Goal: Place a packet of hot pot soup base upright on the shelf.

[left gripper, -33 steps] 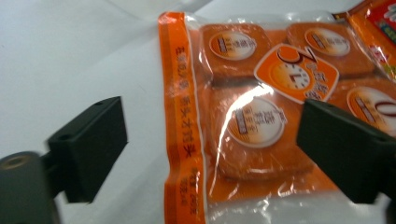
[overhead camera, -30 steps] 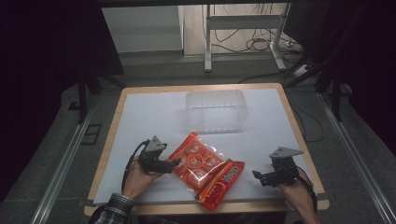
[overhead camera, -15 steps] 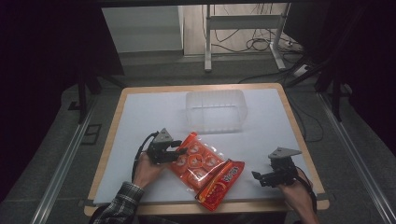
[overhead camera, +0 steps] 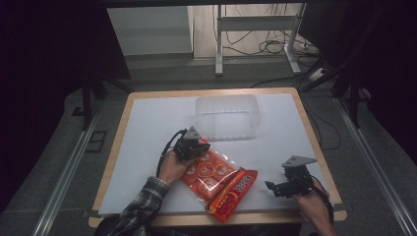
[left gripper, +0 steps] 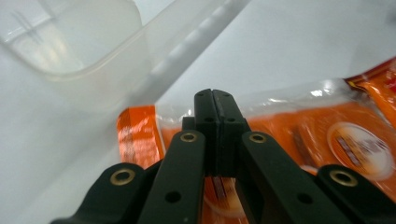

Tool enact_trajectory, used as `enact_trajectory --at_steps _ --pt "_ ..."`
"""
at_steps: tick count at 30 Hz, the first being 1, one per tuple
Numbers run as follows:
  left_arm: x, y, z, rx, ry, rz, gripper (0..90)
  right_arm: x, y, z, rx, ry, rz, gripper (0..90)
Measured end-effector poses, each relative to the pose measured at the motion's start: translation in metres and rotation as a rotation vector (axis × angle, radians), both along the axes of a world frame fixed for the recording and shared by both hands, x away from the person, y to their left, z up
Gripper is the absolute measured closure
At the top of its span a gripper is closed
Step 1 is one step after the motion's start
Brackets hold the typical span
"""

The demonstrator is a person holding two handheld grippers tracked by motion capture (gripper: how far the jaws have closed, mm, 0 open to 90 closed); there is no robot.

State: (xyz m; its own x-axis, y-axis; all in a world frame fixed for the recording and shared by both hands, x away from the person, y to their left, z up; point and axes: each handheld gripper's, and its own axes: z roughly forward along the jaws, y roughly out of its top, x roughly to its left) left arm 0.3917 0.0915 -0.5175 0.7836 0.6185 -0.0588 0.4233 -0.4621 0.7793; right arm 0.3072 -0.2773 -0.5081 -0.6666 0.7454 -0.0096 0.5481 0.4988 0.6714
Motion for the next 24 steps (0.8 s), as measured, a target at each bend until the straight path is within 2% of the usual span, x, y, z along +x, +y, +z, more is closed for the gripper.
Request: enact_trajectory --at_steps 5,7,8,11,14,18,24 --pt "0.012 -0.008 -0.003 0.023 0.008 -0.006 90.0 0.0 0.0 0.0 -0.001 0.004 0.001 3.9" --pt "0.018 -0.012 -0.005 0.05 0.019 -0.011 90.0 0.0 0.0 -0.001 -0.002 0.006 0.003 4.0" --pt "0.021 -0.014 -0.007 0.076 0.025 -0.012 90.0 0.0 0.0 -0.001 -0.002 0.006 0.003 4.0" --pt "0.023 -0.016 -0.011 0.097 0.038 -0.018 90.0 0.0 0.0 -0.001 -0.002 0.007 0.003 4.0" --pt "0.025 -0.012 -0.012 0.072 0.076 -0.017 90.0 0.0 0.0 -0.001 -0.002 0.01 0.002 4.1" --pt "0.024 -0.009 -0.013 0.075 0.085 -0.016 90.0 0.0 0.0 0.0 -0.004 0.01 0.005 4.1" --pt "0.015 0.002 -0.014 0.077 0.087 -0.007 90.0 -0.002 -0.002 0.0 -0.004 0.003 -0.002 4.0"
